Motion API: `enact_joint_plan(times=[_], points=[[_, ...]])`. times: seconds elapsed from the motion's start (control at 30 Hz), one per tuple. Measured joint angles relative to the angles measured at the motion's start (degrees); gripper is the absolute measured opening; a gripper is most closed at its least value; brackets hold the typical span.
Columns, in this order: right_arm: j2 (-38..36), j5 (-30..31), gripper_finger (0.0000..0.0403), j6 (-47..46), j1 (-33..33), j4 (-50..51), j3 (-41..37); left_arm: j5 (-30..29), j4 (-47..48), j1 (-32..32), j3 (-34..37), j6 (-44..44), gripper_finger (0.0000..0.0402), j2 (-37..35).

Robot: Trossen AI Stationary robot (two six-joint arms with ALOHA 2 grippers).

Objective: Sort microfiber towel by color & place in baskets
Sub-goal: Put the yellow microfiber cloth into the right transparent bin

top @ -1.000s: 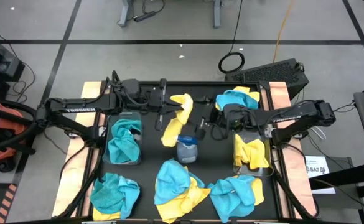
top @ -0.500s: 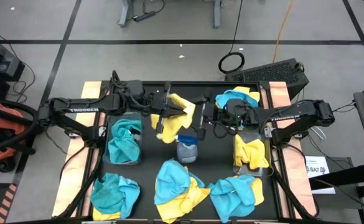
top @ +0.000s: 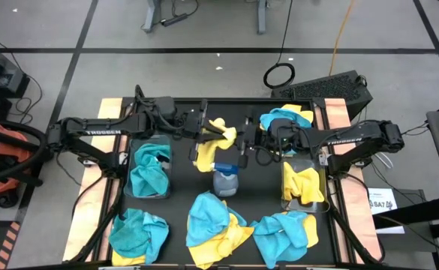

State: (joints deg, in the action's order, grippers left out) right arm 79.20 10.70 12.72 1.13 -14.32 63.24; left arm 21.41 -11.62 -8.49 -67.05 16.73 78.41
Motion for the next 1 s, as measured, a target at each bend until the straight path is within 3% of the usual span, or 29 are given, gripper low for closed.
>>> enact_joint_plan(times=[0.17, 0.4, 0.57, 0.7, 1.0], points=[[-1.6, 3.8, 0.0021, 0.5, 0.0, 4.0, 0.0, -3.5, 1.8, -0.1, 0.0, 0.5, 0.007, 0.0], [-6.5, 8.6, 0.001, 0.5, 0.0, 11.5, 0.0, -8.1, 5.8, -0.2, 0.0, 2.1, 0.0156, -0.5], [-12.0, 9.3, 0.0008, -2.2, 0.0, 20.3, 0.0, -8.6, 6.9, -0.2, 0.0, 1.7, 0.0204, -1.8], [-17.6, 9.3, 0.0007, -6.6, 1.1, 30.0, 0.0, -11.0, 12.0, -0.1, 0.0, 1.6, 0.0218, -4.1], [-30.6, 8.4, 0.0013, -18.0, 4.8, 55.6, 0.0, -21.1, 35.4, -0.1, 0.0, 2.0, 0.0219, -12.8]])
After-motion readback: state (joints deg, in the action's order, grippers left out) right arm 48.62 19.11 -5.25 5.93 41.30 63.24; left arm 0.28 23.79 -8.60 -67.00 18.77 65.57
